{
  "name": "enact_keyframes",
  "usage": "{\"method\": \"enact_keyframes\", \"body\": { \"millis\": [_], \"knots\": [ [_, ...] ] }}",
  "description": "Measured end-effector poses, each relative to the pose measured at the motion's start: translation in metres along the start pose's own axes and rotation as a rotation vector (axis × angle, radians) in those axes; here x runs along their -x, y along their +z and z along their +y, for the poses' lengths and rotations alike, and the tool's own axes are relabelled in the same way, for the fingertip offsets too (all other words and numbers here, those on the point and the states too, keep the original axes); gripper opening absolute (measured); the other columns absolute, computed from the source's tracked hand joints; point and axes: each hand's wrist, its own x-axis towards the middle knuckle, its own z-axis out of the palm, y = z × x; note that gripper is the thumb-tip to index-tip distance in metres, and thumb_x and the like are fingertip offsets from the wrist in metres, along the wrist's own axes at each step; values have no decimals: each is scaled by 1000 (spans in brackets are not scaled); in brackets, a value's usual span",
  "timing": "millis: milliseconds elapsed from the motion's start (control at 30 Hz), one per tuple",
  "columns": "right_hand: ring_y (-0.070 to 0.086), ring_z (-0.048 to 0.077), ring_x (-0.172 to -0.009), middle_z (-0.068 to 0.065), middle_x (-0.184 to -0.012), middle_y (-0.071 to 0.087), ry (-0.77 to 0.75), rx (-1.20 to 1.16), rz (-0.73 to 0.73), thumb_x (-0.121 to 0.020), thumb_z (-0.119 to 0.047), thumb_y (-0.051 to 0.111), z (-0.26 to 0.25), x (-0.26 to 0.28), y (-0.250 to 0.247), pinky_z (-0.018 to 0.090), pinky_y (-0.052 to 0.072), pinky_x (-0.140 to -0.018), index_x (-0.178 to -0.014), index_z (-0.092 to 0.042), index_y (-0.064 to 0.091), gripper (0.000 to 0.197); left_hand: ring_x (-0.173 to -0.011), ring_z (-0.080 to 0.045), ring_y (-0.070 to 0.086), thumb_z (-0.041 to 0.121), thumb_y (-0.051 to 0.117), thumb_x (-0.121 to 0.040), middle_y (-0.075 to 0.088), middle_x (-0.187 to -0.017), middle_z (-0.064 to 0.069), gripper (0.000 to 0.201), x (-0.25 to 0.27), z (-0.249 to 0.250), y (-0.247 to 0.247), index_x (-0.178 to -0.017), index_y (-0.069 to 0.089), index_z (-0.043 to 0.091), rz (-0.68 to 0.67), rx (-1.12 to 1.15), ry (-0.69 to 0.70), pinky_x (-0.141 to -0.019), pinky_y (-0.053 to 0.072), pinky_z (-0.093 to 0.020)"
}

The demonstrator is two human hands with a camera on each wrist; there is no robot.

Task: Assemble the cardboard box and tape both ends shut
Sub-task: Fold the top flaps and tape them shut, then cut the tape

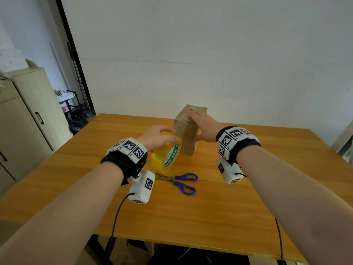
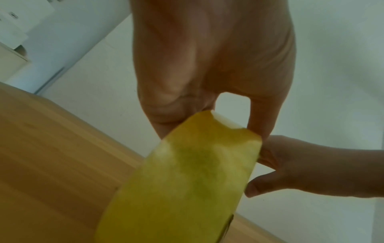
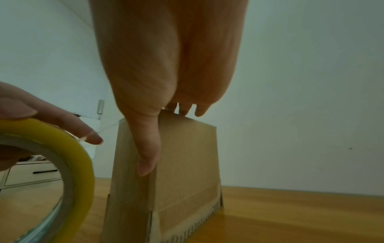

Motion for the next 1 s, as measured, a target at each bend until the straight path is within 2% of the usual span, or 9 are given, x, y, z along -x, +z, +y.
{"method": "enact_keyframes", "body": {
  "millis": [133,233,300,400,467,567,667,900,1000],
  "knots": [
    [36,29,-135,8,-152,26,39,-64,120,-70,-11,80,1,18,-4,41,39,-106,-147,-15,20,98,-115,-21,49,32,75,-75,54,-128,-4,48,3,0,0,-119,60,20,43,5,32,-86,42,-31],
    [44,25,-122,8,-137,36,58,-41,234,-71,-14,80,-3,32,-7,34,44,-96,-134,-11,35,78,-115,-19,48,31,75,-75,55,-128,-4,46,6,3,-1,-117,61,17,66,2,53,-87,39,-28],
    [48,22,-113,6,-126,43,65,-35,257,-73,-17,78,-5,40,-7,32,45,-89,-123,-12,42,62,-116,-19,49,32,75,-74,56,-128,-3,47,9,6,-2,-117,62,17,77,-11,56,-89,40,-28],
    [56,20,-98,1,-104,55,69,-43,127,-80,-23,72,-7,49,-1,28,45,-76,-108,-14,54,35,-106,-13,48,33,74,-76,58,-126,-3,49,14,12,-2,-120,61,14,73,-50,80,-89,38,-26],
    [59,16,-90,2,-99,64,46,-37,-27,-82,-25,70,-12,55,5,25,44,-72,-102,-12,63,25,-108,-14,50,32,72,-78,58,-127,-5,49,17,15,-2,-121,61,12,72,-65,93,-89,37,-24],
    [62,15,-89,3,-102,70,15,-61,-235,-81,-28,72,-22,62,16,26,50,-78,-100,-8,70,27,-118,-19,50,30,71,-80,58,-128,-7,48,20,18,0,-122,60,10,83,-73,93,-89,37,-24],
    [62,14,-87,1,-101,71,17,-59,-351,-78,-35,74,-31,65,32,26,51,-79,-99,-10,72,33,-119,-19,50,29,70,-80,57,-129,-6,46,20,18,2,-121,61,11,86,-75,90,-89,36,-24],
    [63,19,-89,4,-104,70,31,-63,-418,-72,-42,77,-39,66,47,28,51,-78,-106,-9,69,48,-121,-20,49,28,68,-81,56,-130,-5,42,18,20,2,-119,62,12,98,-98,91,-99,38,-31],
    [58,17,-85,5,-106,68,19,-25,-424,-76,-36,76,-40,64,48,25,49,-72,-109,-9,68,44,-119,-20,50,26,67,-82,57,-129,-5,41,18,21,1,-120,61,11,102,-93,82,-94,37,-28]
  ]
}}
